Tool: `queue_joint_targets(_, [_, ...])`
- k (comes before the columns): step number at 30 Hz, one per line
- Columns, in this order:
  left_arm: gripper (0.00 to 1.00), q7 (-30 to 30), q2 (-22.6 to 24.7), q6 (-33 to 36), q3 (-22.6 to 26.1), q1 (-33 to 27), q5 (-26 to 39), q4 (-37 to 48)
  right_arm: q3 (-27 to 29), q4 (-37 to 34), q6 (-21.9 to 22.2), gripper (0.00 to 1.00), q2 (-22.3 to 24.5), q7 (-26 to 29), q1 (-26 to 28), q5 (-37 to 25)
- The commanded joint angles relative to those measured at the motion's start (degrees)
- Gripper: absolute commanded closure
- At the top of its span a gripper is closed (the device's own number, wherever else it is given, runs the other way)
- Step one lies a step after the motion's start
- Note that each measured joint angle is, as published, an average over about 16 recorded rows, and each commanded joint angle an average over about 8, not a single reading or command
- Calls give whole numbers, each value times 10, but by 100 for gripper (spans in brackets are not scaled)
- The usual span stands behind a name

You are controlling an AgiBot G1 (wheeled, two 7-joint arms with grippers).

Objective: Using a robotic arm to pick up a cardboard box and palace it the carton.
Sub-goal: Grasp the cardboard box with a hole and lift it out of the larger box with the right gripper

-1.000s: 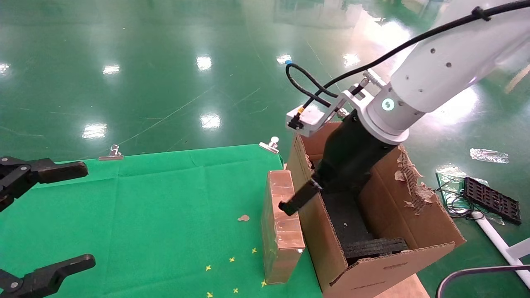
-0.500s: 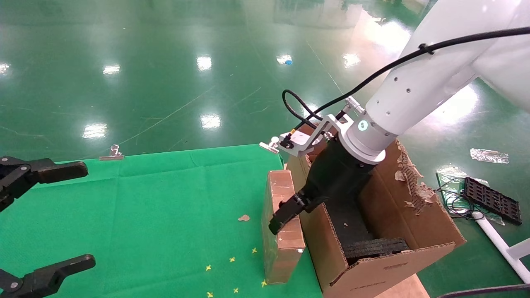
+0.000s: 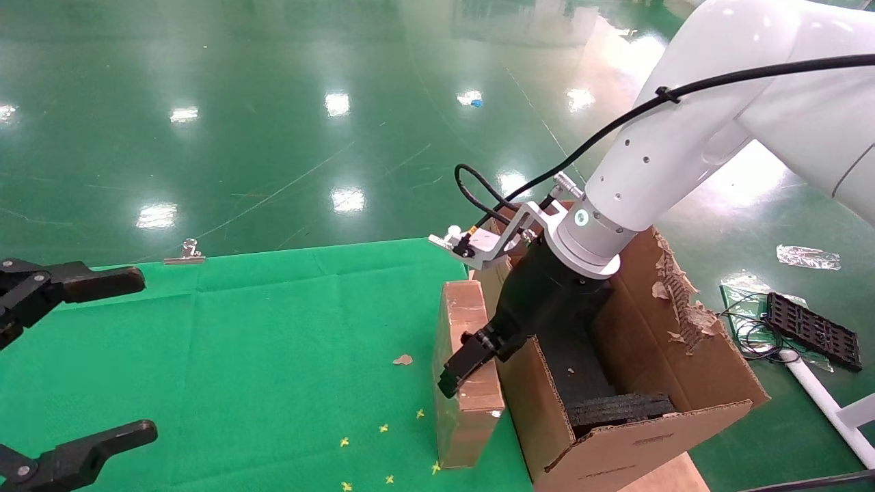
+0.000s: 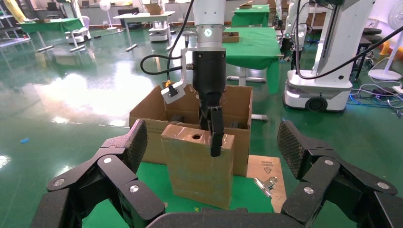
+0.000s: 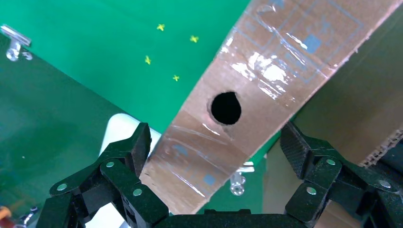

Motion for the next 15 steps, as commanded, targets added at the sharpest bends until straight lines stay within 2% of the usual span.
queue_joint_targets(1, [65, 0, 0, 0, 0, 0, 0, 0, -2, -2, -2, 99, -2, -1, -1, -3])
queue_joint_targets(3, [88, 0, 0, 0, 0, 0, 0, 0, -3, -1, -3, 100, -2, 0, -1, -4])
queue_joint_targets(5, [97, 0, 0, 0, 0, 0, 0, 0, -4, -1, -4, 100, -2, 0, -1, -6])
queue_joint_targets(7, [100, 0, 0, 0, 0, 0, 0, 0, -6, 0, -5, 100, -3, 1, -1, -7])
queue_joint_targets(15, [100, 0, 0, 0, 1, 0, 0, 0, -12, 6, -9, 100, -5, 7, -3, -15])
